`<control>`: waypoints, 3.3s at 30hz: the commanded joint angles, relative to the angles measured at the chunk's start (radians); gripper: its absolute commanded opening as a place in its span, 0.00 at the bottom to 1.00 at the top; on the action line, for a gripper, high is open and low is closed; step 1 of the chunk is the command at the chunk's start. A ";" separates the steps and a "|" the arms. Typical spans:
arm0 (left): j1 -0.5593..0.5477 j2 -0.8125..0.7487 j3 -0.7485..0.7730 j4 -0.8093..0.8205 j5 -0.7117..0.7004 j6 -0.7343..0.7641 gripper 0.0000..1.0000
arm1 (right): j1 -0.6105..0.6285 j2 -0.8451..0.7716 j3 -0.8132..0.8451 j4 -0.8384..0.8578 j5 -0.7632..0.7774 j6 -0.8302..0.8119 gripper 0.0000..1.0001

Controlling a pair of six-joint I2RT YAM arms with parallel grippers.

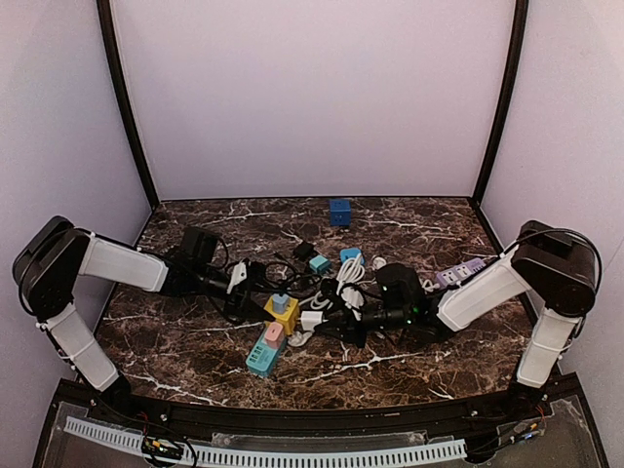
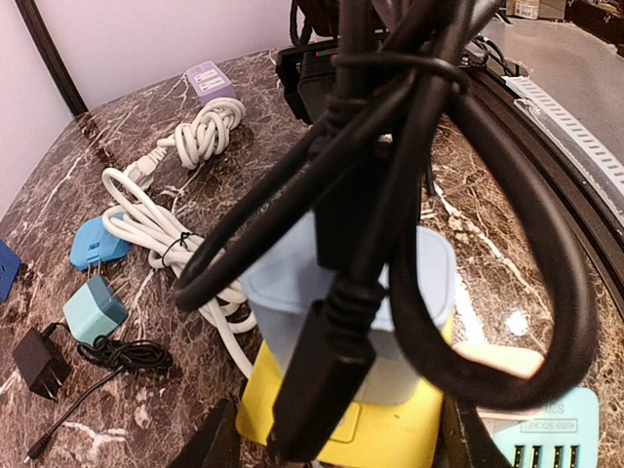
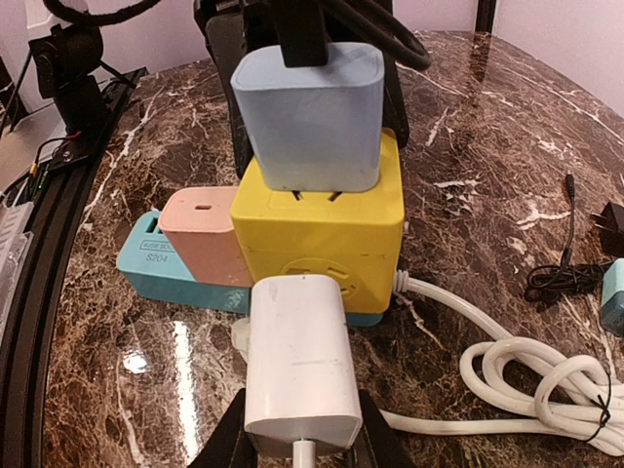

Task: Insert the plug
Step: Insert the plug into the socket.

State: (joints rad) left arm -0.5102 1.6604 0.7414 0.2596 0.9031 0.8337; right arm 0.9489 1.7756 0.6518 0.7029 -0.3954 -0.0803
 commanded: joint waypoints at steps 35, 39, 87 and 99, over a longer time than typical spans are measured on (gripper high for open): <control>-0.039 0.119 -0.057 0.141 -0.283 -0.072 0.01 | -0.097 0.064 -0.076 0.258 -0.024 -0.019 0.00; -0.039 0.125 -0.056 0.144 -0.275 -0.083 0.01 | -0.099 0.089 -0.044 0.272 -0.050 -0.015 0.00; -0.122 0.200 -0.057 0.258 -0.229 -0.258 0.01 | -0.059 0.221 0.206 0.269 -0.132 -0.067 0.00; -0.140 0.244 -0.046 0.327 -0.180 -0.301 0.01 | -0.056 0.224 0.311 0.221 -0.183 -0.113 0.00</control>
State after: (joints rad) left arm -0.5331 1.7882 0.7059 0.6884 0.7780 0.5045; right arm 0.8169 1.9823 0.8120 0.7811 -0.5468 -0.1783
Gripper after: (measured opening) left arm 0.436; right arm 0.269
